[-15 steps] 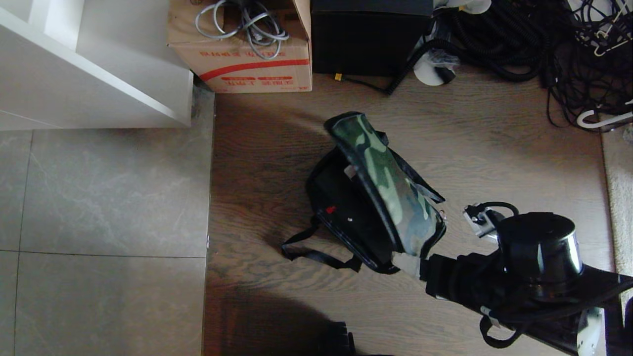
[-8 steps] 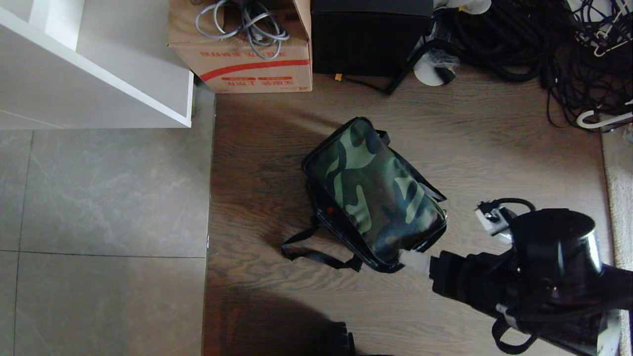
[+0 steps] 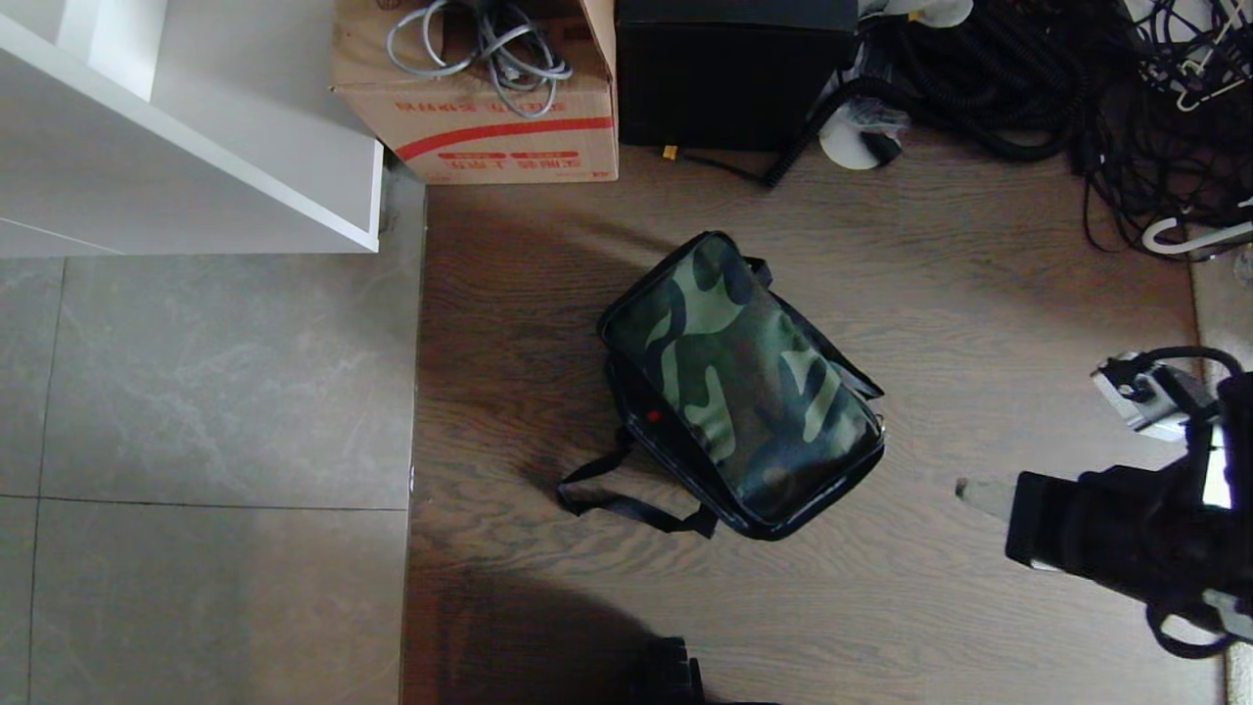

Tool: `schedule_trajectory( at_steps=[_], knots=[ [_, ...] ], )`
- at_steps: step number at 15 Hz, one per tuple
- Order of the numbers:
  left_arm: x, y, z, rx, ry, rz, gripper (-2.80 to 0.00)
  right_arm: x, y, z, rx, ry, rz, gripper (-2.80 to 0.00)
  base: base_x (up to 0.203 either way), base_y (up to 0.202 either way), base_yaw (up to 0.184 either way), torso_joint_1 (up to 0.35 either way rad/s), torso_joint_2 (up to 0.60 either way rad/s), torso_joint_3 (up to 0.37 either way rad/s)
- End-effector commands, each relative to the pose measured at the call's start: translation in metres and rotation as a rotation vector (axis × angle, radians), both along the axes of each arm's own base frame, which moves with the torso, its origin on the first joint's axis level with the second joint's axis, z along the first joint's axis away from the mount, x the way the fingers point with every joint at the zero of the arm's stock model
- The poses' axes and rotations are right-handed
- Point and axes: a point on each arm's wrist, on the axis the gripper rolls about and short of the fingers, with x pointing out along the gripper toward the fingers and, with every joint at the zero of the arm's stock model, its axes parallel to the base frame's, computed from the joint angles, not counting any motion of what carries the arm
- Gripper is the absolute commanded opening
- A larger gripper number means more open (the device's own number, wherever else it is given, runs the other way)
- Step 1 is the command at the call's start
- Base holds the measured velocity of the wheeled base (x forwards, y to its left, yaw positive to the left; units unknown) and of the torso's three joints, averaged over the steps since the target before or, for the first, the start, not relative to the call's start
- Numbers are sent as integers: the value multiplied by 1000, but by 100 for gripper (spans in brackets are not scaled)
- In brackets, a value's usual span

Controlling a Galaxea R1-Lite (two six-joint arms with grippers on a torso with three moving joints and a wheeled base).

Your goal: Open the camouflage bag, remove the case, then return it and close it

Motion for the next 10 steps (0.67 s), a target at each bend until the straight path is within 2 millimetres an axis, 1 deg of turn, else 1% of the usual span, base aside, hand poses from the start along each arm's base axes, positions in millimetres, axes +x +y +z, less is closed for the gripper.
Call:
schedule_trajectory(
  at_steps=[1, 3, 4, 6, 8, 10],
  knots=[
    [0, 0, 0, -1, 0, 0, -280, -42, -32, 16, -21, -80, 2, -280, 0, 0, 0, 0, 0, 0],
    [0, 0, 0, 0, 0, 0, -280, -84, -57, 7, -72, -131, 16, -280, 0, 0, 0, 0, 0, 0],
    [0, 0, 0, 0, 0, 0, -280, -105, -67, -6, -110, -154, 7, -280, 0, 0, 0, 0, 0, 0],
    [0, 0, 0, 0, 1, 0, -280, -138, -78, -37, -187, -204, -26, -280, 0, 0, 0, 0, 0, 0],
    [0, 0, 0, 0, 0, 0, -280, -158, -80, -69, -266, -233, -96, -280, 0, 0, 0, 0, 0, 0],
    [0, 0, 0, -2, 0, 0, -280, -165, -80, -95, -325, -229, -140, -280, 0, 0, 0, 0, 0, 0]
  ],
)
